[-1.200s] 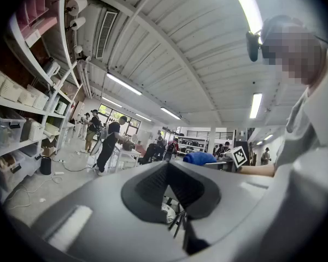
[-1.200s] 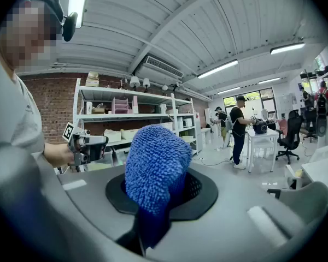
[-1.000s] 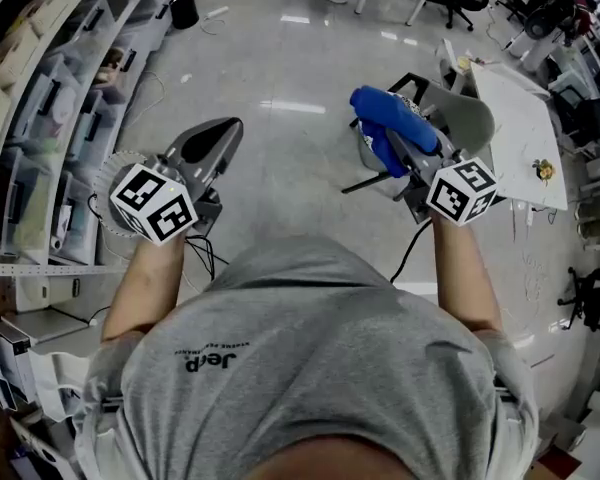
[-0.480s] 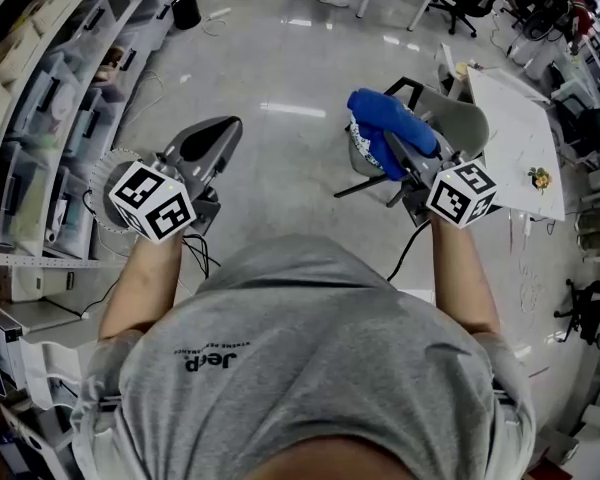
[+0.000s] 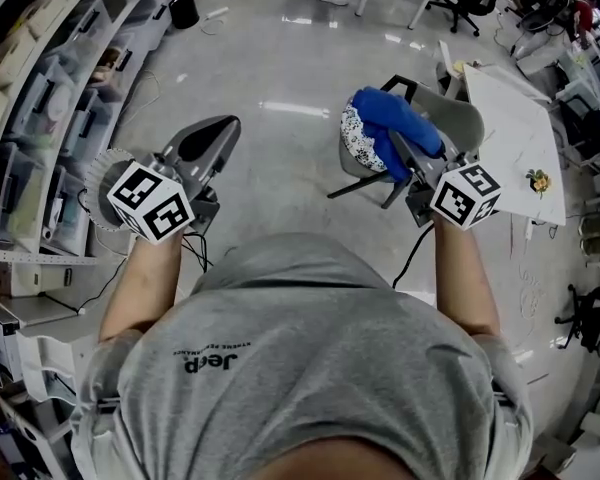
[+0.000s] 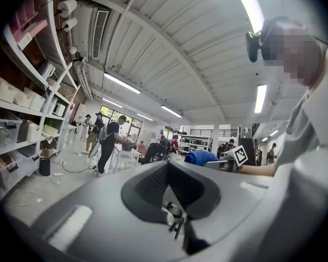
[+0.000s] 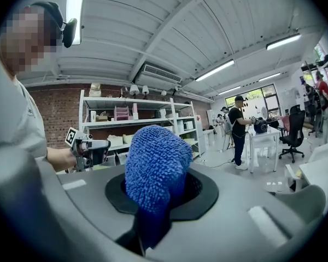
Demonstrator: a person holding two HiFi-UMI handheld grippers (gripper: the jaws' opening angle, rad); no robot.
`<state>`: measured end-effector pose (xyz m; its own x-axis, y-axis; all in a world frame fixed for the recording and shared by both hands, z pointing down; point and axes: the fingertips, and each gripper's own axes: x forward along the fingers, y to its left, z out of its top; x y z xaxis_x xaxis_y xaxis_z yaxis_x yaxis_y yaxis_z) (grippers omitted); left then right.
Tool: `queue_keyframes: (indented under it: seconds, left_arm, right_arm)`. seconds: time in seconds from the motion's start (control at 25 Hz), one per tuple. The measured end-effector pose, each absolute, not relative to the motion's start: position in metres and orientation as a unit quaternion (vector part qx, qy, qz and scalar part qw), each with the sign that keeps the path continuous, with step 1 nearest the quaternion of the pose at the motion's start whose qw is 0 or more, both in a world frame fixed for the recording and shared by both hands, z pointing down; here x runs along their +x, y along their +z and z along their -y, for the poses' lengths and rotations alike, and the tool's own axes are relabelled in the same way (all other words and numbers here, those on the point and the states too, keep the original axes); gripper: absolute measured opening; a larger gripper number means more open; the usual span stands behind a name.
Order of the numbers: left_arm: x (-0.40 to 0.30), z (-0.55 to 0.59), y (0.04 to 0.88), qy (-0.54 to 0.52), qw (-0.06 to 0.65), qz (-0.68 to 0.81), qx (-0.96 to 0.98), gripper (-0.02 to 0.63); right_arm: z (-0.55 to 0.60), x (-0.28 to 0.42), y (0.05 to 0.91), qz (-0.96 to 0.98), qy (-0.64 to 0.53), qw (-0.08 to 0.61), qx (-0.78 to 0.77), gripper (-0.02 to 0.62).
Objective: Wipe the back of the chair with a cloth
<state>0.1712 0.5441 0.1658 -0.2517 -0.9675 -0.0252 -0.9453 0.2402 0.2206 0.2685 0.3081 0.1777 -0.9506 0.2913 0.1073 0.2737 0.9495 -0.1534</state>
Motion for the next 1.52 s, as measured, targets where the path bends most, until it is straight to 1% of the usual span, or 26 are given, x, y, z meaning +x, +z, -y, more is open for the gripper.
queue_keyframes:
  seconds: [0.2,0.4,0.56,0.88,1.04,1.24,1.52]
  left_arm:
    - [0.148,-0.538,0.163,-0.097,0.065,0.789,0.603,0.049]
    - [0.101,-0.524,0.172,-0.106,0.069,0.777,0.617,0.049]
    - [0.036,-0.510,0.181,-0.114,0.070,0.758,0.638,0.049]
    - [-0.137,-0.467,0.174,-0.101,0.068,0.720,0.683,0.049]
    - [-0.207,-0.452,0.169,-0.089,0.066,0.709,0.696,0.049]
    - [-0.263,-0.431,0.180,-0.100,0.078,0.700,0.703,0.049]
    - [-0.314,-0.401,0.198,-0.102,0.103,0.708,0.691,0.049]
  right_arm:
    - [-0.297,0.251,0.182,0.985,0.075,0.067,-0.138,0.080]
    - [-0.285,0.211,0.189,0.987,0.075,0.073,-0.120,0.080]
    - [-0.276,0.159,0.194,0.990,0.071,0.077,-0.092,0.080]
    - [-0.252,0.010,0.181,0.994,0.073,0.073,-0.043,0.080]
    - [-0.240,-0.055,0.178,0.994,0.077,0.070,-0.024,0.080]
    - [-0.225,-0.107,0.188,0.993,0.082,0.088,-0.017,0.080]
    - [-0.185,-0.159,0.206,0.989,0.097,0.106,-0.024,0.080]
